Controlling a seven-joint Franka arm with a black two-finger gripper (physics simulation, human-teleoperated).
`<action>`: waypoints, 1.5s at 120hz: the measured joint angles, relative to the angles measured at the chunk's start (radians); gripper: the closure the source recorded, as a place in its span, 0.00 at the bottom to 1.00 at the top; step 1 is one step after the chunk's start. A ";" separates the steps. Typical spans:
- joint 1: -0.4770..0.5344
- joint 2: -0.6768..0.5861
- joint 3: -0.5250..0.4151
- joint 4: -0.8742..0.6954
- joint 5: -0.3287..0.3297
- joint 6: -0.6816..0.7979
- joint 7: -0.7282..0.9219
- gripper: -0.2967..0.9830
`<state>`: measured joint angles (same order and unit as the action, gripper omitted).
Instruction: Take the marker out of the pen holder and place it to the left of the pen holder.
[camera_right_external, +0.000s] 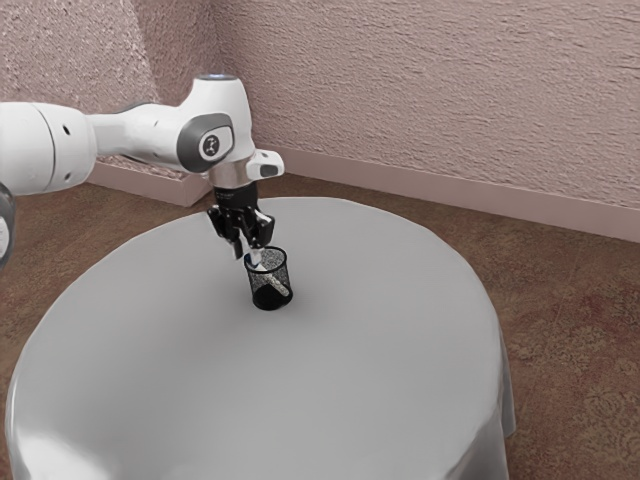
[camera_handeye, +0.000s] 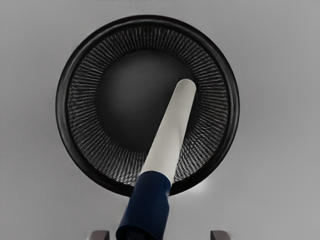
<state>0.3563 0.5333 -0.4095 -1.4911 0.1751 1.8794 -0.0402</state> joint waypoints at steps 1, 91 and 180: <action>0.000 0.000 0.000 0.000 0.000 0.000 0.000 0.61; 0.003 0.027 0.007 -0.009 0.001 0.082 -0.007 0.72; 0.004 0.021 0.001 0.001 0.034 0.020 -0.013 0.77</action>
<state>0.3600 0.5546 -0.4087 -1.4904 0.2093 1.8992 -0.0527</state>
